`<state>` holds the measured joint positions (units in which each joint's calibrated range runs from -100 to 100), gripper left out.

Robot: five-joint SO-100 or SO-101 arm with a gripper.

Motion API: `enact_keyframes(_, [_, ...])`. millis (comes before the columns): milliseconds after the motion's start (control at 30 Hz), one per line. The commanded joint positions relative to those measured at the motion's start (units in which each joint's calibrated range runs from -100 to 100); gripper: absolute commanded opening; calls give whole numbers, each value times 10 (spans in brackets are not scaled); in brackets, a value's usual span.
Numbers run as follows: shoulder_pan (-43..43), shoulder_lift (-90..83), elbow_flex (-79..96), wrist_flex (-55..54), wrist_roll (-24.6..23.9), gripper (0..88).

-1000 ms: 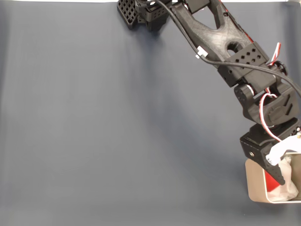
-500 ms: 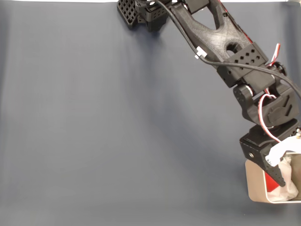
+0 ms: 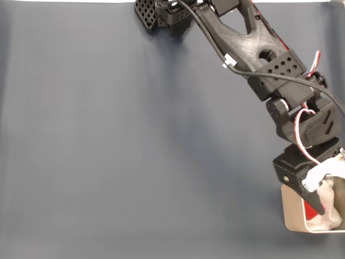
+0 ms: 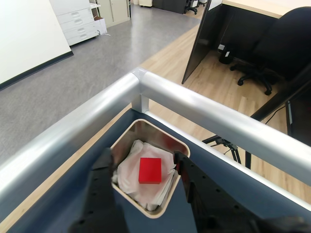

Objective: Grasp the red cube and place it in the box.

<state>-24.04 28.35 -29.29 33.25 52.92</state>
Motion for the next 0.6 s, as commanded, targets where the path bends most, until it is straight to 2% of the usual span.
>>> enact_keyframes(0, [23,-65,14,-10,0,0])
enact_keyframes(300, [140,-242,154,-12,-4,0])
enact_keyframes(567, [229,-480,401,-12,-12,0])
